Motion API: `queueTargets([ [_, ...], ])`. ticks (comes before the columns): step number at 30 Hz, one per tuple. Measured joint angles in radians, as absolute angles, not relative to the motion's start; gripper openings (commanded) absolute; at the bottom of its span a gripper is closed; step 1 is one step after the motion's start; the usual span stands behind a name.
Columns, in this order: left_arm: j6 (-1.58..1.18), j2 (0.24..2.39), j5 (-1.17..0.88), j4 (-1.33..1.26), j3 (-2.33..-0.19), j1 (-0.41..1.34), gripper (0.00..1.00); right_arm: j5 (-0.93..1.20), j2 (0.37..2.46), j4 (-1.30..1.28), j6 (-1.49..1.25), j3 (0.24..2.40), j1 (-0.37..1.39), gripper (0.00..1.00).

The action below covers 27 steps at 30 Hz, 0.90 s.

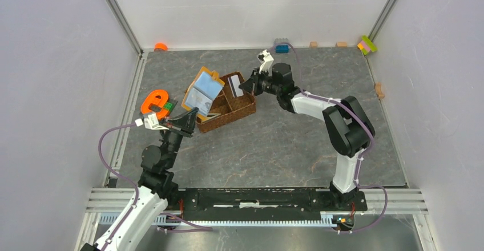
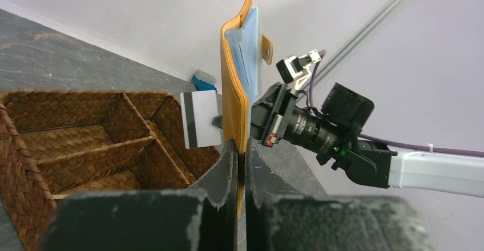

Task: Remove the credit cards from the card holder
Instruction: Place the credit card in the storage box.

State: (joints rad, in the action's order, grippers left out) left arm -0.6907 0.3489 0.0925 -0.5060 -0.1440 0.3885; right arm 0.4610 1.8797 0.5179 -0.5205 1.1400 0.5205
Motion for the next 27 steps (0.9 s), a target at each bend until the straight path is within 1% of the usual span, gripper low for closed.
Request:
queueTargets([
  [10, -0.69, 0.325, 0.104, -0.501, -0.142, 0.389, 0.02, 0.405, 2.065, 0.262, -0.428, 1.413, 0.527, 0.0],
  [11, -0.69, 0.324, 0.104, -0.501, -0.142, 0.389, 0.02, 0.403, 2.078, 0.245, -0.422, 1.427, 0.529, 0.02],
  [13, -0.69, 0.324, 0.104, -0.5, -0.142, 0.389, 0.02, 0.403, 2.096, 0.222, -0.419, 1.443, 0.532, 0.09],
  [16, -0.69, 0.324, 0.104, -0.498, -0.142, 0.389, 0.02, 0.402, 2.124, 0.196, -0.413, 1.467, 0.535, 0.25],
  [17, -0.69, 0.324, 0.104, -0.498, -0.142, 0.388, 0.02, 0.402, 2.129, 0.191, -0.414, 1.472, 0.536, 0.28],
  [19, -0.69, 0.324, 0.104, -0.497, -0.142, 0.389, 0.02, 0.399, 2.132, 0.181, -0.413, 1.473, 0.537, 0.3],
  [24, -0.69, 0.329, 0.104, -0.495, -0.142, 0.389, 0.02, 0.38, 2.127, 0.182, -0.41, 1.468, 0.537, 0.3],
  [27, -0.69, 0.352, 0.102, -0.497, -0.142, 0.389, 0.02, 0.356, 2.059, 0.214, -0.406, 1.374, 0.537, 0.3],
])
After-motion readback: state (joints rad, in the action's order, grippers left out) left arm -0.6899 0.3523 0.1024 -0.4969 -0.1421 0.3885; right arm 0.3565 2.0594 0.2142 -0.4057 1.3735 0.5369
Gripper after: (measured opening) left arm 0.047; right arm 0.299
